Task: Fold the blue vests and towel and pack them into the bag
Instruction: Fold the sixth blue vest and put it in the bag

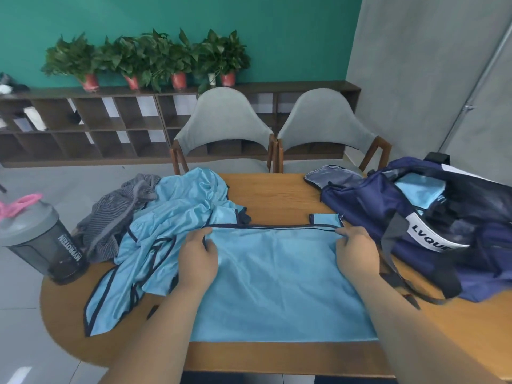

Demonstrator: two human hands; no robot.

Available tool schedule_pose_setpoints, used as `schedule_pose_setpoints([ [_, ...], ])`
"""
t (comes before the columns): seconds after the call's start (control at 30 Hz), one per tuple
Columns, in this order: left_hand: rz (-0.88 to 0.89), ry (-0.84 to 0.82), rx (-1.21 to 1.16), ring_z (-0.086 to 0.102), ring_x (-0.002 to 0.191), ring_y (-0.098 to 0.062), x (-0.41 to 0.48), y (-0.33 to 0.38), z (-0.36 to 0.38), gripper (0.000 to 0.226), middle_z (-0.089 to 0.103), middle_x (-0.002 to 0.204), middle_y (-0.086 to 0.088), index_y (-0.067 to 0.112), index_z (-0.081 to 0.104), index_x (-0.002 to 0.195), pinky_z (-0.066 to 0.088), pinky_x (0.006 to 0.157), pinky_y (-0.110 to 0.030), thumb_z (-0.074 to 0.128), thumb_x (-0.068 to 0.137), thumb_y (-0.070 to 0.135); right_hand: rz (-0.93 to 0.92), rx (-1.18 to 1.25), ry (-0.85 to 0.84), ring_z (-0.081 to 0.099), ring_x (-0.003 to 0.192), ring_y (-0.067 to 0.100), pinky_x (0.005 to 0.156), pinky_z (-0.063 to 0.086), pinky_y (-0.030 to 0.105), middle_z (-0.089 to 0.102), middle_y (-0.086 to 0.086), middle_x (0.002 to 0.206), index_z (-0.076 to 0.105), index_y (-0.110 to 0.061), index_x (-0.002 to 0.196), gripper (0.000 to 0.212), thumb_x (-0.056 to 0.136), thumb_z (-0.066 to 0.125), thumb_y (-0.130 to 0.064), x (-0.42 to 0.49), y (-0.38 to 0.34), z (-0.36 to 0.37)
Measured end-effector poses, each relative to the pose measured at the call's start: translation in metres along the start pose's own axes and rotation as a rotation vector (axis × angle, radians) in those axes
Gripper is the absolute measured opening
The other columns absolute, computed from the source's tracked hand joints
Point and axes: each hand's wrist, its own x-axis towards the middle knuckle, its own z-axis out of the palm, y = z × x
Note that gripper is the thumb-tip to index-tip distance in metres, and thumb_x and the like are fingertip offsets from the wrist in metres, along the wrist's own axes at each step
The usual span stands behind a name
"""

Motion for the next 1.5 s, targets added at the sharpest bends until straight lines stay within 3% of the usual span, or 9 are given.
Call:
schedule_pose_setpoints([
  [0.1,0.123,0.01,0.08,0.062,0.116,-0.027,-0.011,-0.006,-0.002,0.035,0.061,0.134,-0.009,0.011,0.068,0.135,0.049,0.099,-0.035,0.059,0.101,0.008,-0.051,-0.039,0.022,0.064,0.11,0.03,0.088,0.047,0.033,0.06,0.009,0.132,0.074,-0.016,0.122,0.029,0.099,0.057,-0.011,-0.01,0.007,-0.003],
  [0.27,0.166,-0.024,0.163,0.067,0.101,-0.026,-0.035,-0.014,-0.01,0.036,0.059,0.133,-0.003,0.014,0.067,0.136,0.058,0.085,-0.04,0.061,0.101,0.015,-0.056,-0.044,0.031,0.06,0.092,0.02,0.079,0.043,0.029,0.061,0.004,0.134,0.074,-0.022,0.122,0.029,0.098,0.061,-0.013,-0.028,0.018,-0.011],
  [0.43,0.105,-0.056,0.112,0.067,0.09,-0.02,-0.035,-0.013,-0.016,0.028,0.063,0.13,0.004,0.019,0.071,0.129,0.057,0.085,-0.037,0.059,0.104,0.022,-0.015,-0.066,0.017,0.062,0.109,0.027,0.079,0.039,0.031,0.061,0.003,0.133,0.075,-0.021,0.121,0.03,0.1,0.056,-0.012,-0.034,0.022,-0.016],
  [0.57,0.155,0.052,-0.036,0.06,0.064,-0.01,-0.032,-0.002,-0.023,0.025,0.068,0.123,0.009,0.021,0.075,0.119,0.054,0.074,-0.033,0.061,0.102,0.009,-0.014,-0.023,0.055,0.061,0.109,0.028,0.08,0.041,0.032,0.063,0.001,0.13,0.075,-0.024,0.12,0.034,0.101,0.05,-0.01,-0.028,0.018,-0.025],
  [0.7,0.264,0.085,-0.043,0.062,0.087,-0.018,-0.014,0.006,-0.021,0.029,0.065,0.125,0.009,0.019,0.074,0.124,0.051,0.088,-0.033,0.058,0.103,0.006,-0.035,0.011,0.137,0.062,0.104,0.028,0.078,0.04,0.03,0.063,-0.002,0.129,0.075,-0.027,0.117,0.037,0.1,0.051,-0.006,-0.012,0.012,-0.028],
  [0.83,0.236,-0.075,0.158,0.061,0.122,-0.024,0.004,-0.008,-0.01,0.036,0.06,0.138,-0.001,0.015,0.068,0.136,0.05,0.098,-0.034,0.057,0.103,0.006,-0.056,-0.137,0.045,0.065,0.1,0.027,0.077,0.045,0.03,0.061,-0.004,0.129,0.075,-0.027,0.121,0.037,0.1,0.052,-0.007,0.001,0.025,-0.013],
  [1.2,0.289,0.018,0.312,0.066,0.105,-0.025,0.004,-0.006,-0.011,0.044,0.056,0.139,0.004,0.016,0.064,0.142,0.06,0.073,-0.044,0.053,0.101,0.004,-0.074,-0.291,0.122,0.065,0.086,0.034,0.066,0.043,0.035,0.064,-0.001,0.109,0.076,-0.038,0.111,0.021,0.101,0.062,-0.026,0.017,0.022,-0.014],
  [1.37,0.306,-0.091,0.526,0.068,0.088,-0.026,0.008,-0.01,-0.007,0.048,0.052,0.135,0.002,0.016,0.062,0.141,0.057,0.057,-0.041,0.056,0.096,0.003,-0.08,-0.497,0.044,0.062,0.066,0.03,0.055,0.041,0.03,0.053,0.002,0.1,0.07,-0.038,0.117,0.033,0.096,0.066,-0.014,0.02,0.023,-0.005],
  [1.5,0.341,-0.072,0.646,0.065,0.088,-0.032,0.01,-0.01,-0.004,0.051,0.056,0.129,-0.006,0.012,0.068,0.133,0.057,0.062,-0.041,0.068,0.085,-0.003,-0.095,-0.584,0.012,0.057,0.06,0.028,0.052,0.04,0.027,0.049,0.001,0.095,0.068,-0.036,0.115,0.034,0.092,0.069,-0.012,0.02,0.019,-0.008],
])
